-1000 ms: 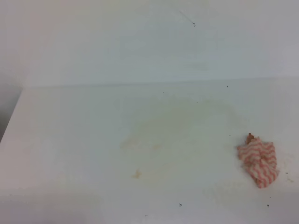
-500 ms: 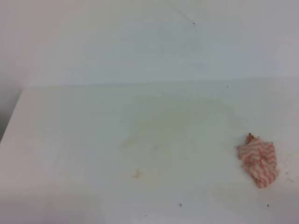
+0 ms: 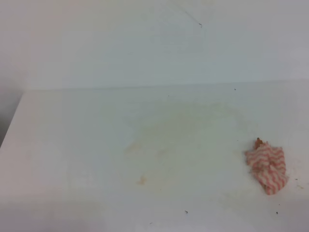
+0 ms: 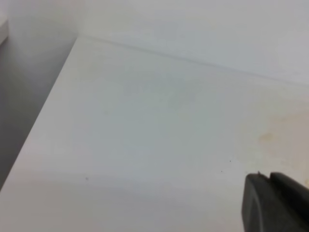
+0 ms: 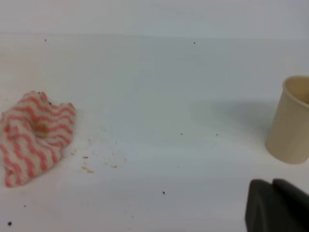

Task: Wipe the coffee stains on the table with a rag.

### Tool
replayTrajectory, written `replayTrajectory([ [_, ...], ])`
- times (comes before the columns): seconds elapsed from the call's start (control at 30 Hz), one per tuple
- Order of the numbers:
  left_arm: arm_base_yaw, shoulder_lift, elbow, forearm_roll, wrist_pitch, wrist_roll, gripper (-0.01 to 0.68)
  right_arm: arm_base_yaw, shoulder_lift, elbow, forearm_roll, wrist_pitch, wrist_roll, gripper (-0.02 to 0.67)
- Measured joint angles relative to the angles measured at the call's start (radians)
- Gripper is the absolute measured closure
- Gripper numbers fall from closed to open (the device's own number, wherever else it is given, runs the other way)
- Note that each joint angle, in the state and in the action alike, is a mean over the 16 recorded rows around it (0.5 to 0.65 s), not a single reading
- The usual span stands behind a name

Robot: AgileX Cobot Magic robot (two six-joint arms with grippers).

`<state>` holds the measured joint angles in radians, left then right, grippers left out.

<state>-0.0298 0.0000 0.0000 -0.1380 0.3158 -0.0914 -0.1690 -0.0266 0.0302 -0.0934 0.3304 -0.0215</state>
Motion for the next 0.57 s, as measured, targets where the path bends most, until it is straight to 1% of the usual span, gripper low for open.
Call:
replayTrajectory([
  [0.57, 0.000, 0.000, 0.000, 0.000, 0.000, 0.000, 0.675, 0.000, 0.000, 0.000, 0.000, 0.000, 0.000, 0.652],
])
